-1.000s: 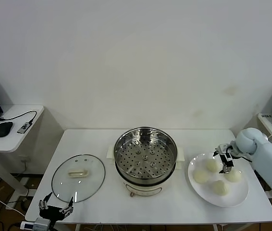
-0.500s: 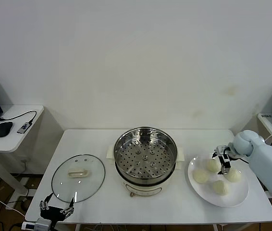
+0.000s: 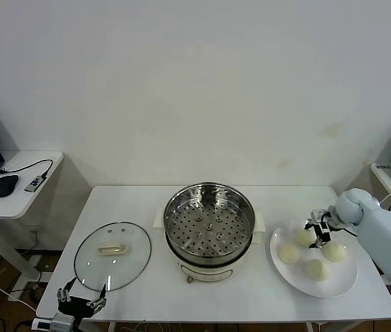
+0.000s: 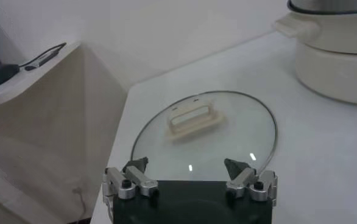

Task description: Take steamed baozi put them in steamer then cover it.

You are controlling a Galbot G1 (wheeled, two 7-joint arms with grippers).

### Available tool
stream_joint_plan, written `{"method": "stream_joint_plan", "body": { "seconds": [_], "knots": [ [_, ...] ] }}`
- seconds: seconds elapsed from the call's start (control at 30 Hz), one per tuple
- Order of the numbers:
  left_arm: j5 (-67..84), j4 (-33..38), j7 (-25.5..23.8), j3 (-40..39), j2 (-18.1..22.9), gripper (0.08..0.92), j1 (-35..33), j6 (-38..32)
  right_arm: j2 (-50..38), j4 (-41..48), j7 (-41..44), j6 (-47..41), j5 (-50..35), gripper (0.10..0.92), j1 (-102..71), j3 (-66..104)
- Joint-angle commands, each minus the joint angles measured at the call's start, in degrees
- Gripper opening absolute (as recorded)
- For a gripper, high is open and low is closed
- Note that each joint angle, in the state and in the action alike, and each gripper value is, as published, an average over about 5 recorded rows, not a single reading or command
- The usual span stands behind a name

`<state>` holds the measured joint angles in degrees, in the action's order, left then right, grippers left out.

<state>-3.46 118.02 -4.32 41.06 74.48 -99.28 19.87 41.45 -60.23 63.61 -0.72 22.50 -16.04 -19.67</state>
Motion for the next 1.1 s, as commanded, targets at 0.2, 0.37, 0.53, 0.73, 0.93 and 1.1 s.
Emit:
{"method": "stream_joint_plan", "body": {
  "seconds": [0.2, 0.37, 0.53, 0.73, 0.93, 1.1],
  "knots": [
    [0.05, 0.37, 0.13, -0.14, 0.07, 0.823, 0.27, 0.05, -8.25, -8.37, 2.91, -1.62, -10.87, 0.636, 8.23, -3.99],
    [0.06, 0.53, 0.09, -0.24, -0.32, 0.823, 0.12, 0.02, -9.99, -11.78, 5.49, -3.20, -17.65, 0.636, 21.62, -14.36],
    [0.05, 1.42, 0.12, -0.43, -0.26, 0.823, 0.15, 0.02, -6.02, -10.98, 7.36, -4.15, -23.27, 0.636, 35.17, -26.23],
    [0.25, 3.35, 0.04, 0.33, -0.89, 0.823, -0.03, 0.13, 3.20, -6.12, 8.80, -4.10, -28.98, 0.636, 46.80, -34.53],
    [0.63, 4.90, 0.03, 1.36, -1.20, 0.823, -0.30, 0.23, 11.80, 0.17, 10.55, -2.72, -34.18, 0.636, 52.83, -40.23],
    [0.87, 6.27, -0.10, 2.12, -1.12, 0.823, -1.06, 0.77, 19.55, 7.71, 14.65, 12.86, -38.22, 0.636, 53.53, -40.80]
  ]
}}
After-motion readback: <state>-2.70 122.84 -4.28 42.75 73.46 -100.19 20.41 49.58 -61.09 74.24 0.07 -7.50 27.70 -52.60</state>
